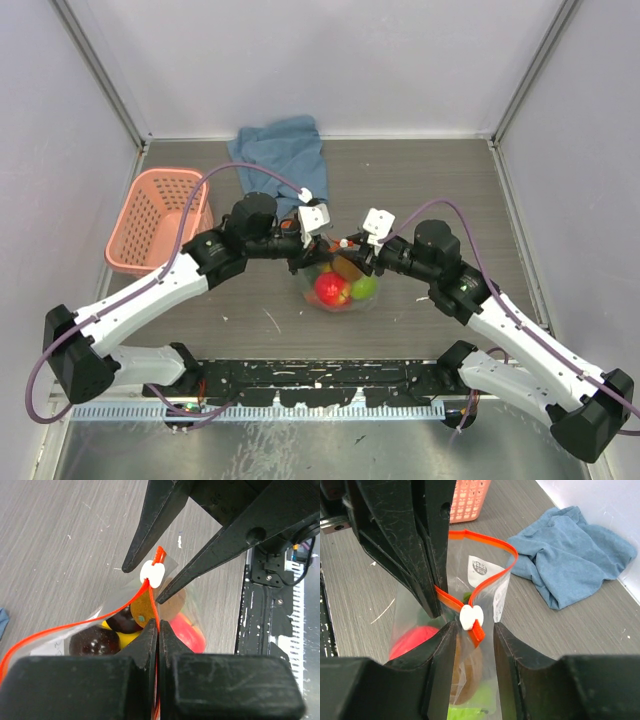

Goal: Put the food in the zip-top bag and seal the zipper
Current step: Adjust the zipper food storage bag at the center of the board, then zip the zipper food storage bag at the center of the board.

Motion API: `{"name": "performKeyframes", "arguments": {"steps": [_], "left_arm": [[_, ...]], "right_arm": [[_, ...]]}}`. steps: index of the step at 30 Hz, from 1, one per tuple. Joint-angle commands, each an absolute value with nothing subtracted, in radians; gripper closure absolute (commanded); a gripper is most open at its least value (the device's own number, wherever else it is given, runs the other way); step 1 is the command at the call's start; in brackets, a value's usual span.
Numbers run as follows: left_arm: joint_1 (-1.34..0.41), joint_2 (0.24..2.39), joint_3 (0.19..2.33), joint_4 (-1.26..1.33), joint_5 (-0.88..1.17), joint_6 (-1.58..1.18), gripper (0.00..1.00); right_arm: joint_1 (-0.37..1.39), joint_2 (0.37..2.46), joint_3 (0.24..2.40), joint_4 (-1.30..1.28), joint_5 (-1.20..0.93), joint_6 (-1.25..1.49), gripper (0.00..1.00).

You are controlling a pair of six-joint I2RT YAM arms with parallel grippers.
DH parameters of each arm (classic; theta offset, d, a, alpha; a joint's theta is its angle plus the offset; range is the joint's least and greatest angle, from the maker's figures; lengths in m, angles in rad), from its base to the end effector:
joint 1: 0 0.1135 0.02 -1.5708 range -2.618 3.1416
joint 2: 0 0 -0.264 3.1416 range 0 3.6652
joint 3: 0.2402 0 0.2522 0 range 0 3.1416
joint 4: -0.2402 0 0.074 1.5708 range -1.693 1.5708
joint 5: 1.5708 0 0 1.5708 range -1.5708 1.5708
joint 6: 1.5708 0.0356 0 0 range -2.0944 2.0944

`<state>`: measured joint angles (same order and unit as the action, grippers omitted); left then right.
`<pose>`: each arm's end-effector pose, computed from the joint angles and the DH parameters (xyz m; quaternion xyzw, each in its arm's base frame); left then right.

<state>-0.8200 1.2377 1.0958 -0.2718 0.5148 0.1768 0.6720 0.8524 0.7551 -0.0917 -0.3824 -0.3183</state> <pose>0.1787 -0.2173 0.3455 0.5093 0.6446 -0.3694 0.4343 0.1490 0.1355 0.3281 -0.4661 0.6082 0.2542 0.5901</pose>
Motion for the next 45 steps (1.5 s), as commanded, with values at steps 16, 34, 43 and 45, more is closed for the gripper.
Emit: {"name": "performKeyframes", "arguments": {"steps": [16, 34, 43, 45], "left_arm": [[-0.923, 1.154, 1.056, -0.168, 0.298, 0.197, 1.00], [-0.923, 1.121, 1.175, -0.348, 0.407, 0.369, 0.23], [-0.897, 1.220, 1.277, -0.418, 0.510, 0.462, 0.17], [-0.876, 1.246, 1.302, -0.432, 0.560, 0.465, 0.18]], "right_arm": [[0.667, 0.839, 0.718, -0.006, -0.426, -0.302, 0.97], [0.668, 0.850, 0.751, -0.053, -0.454, -0.412, 0.99], [0.669, 0.857, 0.752, -0.079, -0.487, -0.450, 0.99], [0.668, 0.857, 0.750, -0.077, -0.490, -0.455, 0.99]]}}
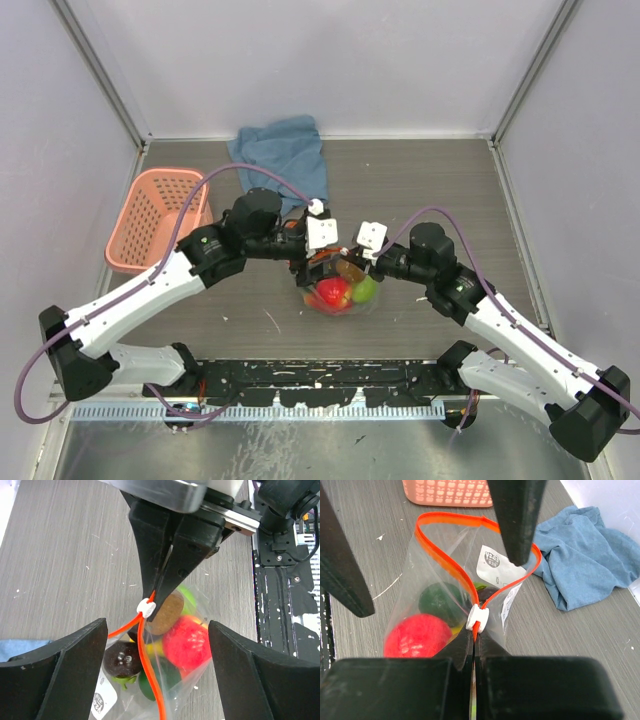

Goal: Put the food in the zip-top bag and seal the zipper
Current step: Zip the zipper food storage bag at the center of the board.

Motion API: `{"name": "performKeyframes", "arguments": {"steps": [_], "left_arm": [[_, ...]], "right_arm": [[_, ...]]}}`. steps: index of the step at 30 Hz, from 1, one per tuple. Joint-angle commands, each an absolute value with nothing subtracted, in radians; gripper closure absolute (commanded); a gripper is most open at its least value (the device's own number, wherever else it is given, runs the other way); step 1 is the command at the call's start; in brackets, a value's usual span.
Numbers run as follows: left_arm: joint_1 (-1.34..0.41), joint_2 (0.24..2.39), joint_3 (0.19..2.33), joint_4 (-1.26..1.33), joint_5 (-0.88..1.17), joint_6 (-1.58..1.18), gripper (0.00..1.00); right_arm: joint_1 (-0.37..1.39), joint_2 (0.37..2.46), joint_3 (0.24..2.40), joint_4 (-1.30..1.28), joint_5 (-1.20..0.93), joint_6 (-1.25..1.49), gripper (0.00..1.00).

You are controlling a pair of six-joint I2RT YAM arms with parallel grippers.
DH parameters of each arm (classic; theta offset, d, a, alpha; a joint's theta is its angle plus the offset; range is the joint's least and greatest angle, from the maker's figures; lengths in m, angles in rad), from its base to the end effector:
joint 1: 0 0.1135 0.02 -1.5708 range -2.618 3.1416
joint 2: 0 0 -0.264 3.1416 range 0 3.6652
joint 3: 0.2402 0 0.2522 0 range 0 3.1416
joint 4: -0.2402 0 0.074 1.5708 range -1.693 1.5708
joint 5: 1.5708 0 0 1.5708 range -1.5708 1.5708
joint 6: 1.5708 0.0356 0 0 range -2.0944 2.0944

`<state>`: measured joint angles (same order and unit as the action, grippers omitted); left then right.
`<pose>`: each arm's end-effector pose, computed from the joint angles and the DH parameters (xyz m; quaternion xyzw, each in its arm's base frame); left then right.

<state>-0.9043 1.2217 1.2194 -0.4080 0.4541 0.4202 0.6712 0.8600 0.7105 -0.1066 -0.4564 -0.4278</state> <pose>0.1559 -0.2234 0.3787 0.5984 0.5667 -0.3108 0.4735 0.1480 0.1376 0.3096 -0.5206 0.5854 0.2500 0.5690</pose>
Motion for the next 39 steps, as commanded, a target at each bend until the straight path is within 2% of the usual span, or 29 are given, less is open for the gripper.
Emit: {"name": "performKeyframes", "arguments": {"steps": [1, 7, 10, 16, 22, 33, 39], "left_arm": [[-0.870, 1.259, 1.311, -0.436, 0.580, 0.466, 0.19], [-0.863, 1.339, 1.346, -0.449, 0.629, 0.470, 0.32], [-0.862, 1.357, 1.361, -0.458, 0.636, 0.469, 0.43], [-0.858, 1.382, 1.376, -0.461, 0.655, 0.471, 0.55], [-0.857, 1.387, 1.381, -0.478, 0.688, 0.472, 0.68], [-0.856, 1.374, 1.360, -0.510, 0.653, 0.481, 0.98], [-0.851, 1.357, 1.347, -0.519, 0.603, 0.473, 1.00]], "right_arm": [[0.669, 0.858, 0.749, -0.076, -0.490, -0.457, 0.99], [0.669, 0.856, 0.746, -0.075, -0.489, -0.460, 0.99], [0.669, 0.849, 0.744, -0.075, -0.495, -0.464, 0.99], [0.669, 0.839, 0.738, -0.069, -0.503, -0.465, 0.99], [0.669, 0.841, 0.735, -0.074, -0.504, -0.462, 0.99], [0.668, 0.796, 0.732, -0.061, -0.430, -0.436, 0.99], [0.668, 0.764, 0.730, -0.058, -0.403, -0.418, 0.99]]}}
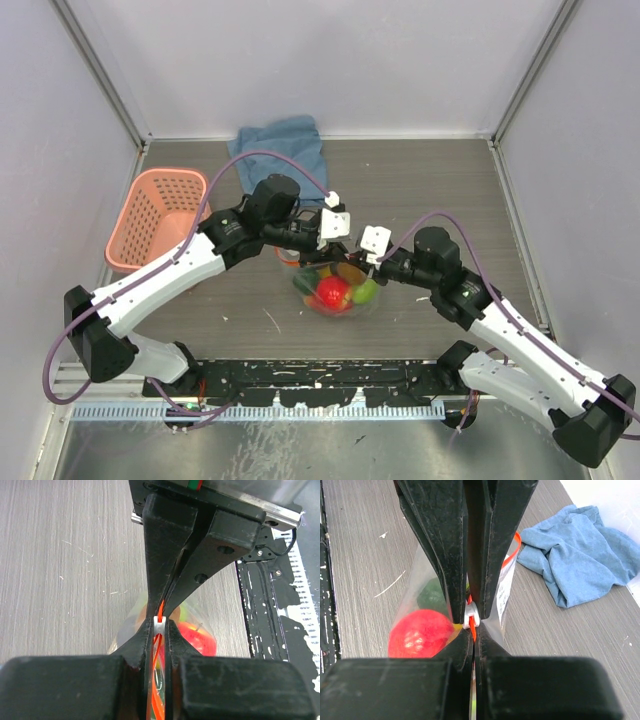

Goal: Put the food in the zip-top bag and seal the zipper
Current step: Zip the zipper food storage bag at the center of the board.

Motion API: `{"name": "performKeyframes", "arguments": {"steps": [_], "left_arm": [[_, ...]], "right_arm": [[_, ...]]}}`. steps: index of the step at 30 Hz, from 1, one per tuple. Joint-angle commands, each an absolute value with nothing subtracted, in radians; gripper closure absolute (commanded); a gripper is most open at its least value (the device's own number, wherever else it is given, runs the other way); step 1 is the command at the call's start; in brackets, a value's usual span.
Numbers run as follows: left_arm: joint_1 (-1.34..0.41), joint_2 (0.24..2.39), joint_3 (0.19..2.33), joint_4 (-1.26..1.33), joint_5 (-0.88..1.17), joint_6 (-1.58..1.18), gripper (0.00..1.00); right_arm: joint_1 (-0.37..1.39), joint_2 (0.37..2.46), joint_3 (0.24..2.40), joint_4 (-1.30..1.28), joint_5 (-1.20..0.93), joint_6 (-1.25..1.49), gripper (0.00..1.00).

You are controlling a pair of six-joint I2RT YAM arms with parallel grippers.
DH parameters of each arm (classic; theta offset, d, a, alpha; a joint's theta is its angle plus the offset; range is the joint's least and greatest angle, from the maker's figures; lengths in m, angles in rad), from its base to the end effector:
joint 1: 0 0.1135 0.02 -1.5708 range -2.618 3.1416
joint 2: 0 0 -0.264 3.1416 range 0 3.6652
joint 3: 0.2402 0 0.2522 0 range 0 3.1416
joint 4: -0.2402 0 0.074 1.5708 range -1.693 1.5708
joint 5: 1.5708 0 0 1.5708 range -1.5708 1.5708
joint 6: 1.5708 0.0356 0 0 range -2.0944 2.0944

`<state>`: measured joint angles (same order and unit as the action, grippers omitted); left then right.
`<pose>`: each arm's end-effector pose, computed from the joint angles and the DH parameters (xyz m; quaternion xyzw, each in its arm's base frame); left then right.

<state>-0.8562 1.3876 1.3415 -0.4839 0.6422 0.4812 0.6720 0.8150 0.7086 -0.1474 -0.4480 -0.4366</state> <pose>0.1856 -0.2465 0.3699 0.6335 0.5487 -0.3570 0.4125 0.1403 0.1313 0.3126 -0.5215 0.5841 0.2445 0.5719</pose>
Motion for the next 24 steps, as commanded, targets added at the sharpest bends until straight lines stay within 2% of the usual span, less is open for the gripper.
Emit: {"name": "performKeyframes", "arguments": {"steps": [1, 24], "left_arm": [[-0.847, 1.356, 1.346, -0.522, 0.589, 0.471, 1.00], [-0.754, 1.278, 1.225, -0.501, 0.448, 0.367, 1.00]], "right_arm": [[0.669, 0.759, 0.729, -0.057, -0.400, -0.416, 1.00], [0.669, 0.725, 0.705, -0.007, -0.259, -0.378, 0.99]]}}
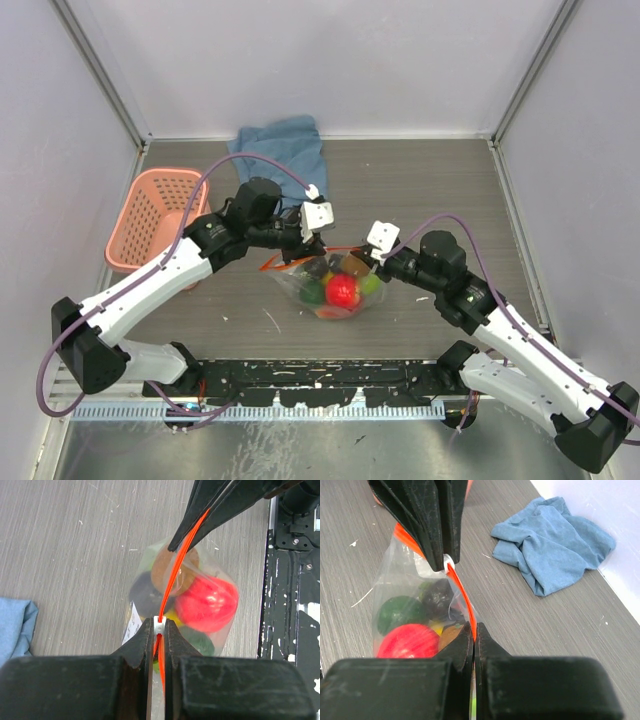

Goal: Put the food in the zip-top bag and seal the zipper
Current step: Zip the zipper food storage bag at the center of the board.

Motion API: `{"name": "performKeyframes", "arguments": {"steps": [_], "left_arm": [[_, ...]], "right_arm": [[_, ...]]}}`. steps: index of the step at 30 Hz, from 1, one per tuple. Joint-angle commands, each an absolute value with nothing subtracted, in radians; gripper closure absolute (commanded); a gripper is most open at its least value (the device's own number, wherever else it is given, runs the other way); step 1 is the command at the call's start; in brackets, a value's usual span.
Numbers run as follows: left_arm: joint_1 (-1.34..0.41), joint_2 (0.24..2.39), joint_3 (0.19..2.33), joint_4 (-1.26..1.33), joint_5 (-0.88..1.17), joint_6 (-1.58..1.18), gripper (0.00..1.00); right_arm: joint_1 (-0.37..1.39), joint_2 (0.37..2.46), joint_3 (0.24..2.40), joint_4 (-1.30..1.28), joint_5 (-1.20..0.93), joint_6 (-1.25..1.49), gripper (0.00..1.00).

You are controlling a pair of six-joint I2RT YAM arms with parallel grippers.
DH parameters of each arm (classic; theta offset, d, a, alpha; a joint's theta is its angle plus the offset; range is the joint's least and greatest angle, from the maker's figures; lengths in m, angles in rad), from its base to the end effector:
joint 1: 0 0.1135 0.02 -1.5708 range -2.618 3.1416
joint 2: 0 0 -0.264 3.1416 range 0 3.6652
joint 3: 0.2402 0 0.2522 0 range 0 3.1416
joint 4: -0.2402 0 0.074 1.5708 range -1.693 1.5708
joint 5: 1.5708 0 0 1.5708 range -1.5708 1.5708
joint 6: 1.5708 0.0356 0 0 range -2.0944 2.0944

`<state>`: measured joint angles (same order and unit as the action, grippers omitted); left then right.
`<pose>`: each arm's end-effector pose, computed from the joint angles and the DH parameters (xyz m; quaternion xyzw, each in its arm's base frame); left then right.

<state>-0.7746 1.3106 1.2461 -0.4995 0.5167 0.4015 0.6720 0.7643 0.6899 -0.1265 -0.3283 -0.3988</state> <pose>0.1943 -0.2148 0.3566 0.5723 0.6362 -0.3064 0.4168 0.1366 0.1233 0.3163 -0.4787 0.6044 0.2104 0.6011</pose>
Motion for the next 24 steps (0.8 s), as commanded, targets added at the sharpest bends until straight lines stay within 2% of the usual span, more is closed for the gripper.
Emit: {"name": "performKeyframes", "arguments": {"steps": [1, 24], "left_arm": [[-0.753, 1.277, 1.218, -0.496, 0.439, 0.360, 1.00], [-0.727, 1.220, 1.121, -0.442, 0.306, 0.257, 1.00]], "right_arm": [[0.669, 0.722, 0.702, -0.002, -0.247, -0.374, 0.99], [0.669, 0.646, 0.673, 0.057, 0.090, -0.301, 0.99]]}}
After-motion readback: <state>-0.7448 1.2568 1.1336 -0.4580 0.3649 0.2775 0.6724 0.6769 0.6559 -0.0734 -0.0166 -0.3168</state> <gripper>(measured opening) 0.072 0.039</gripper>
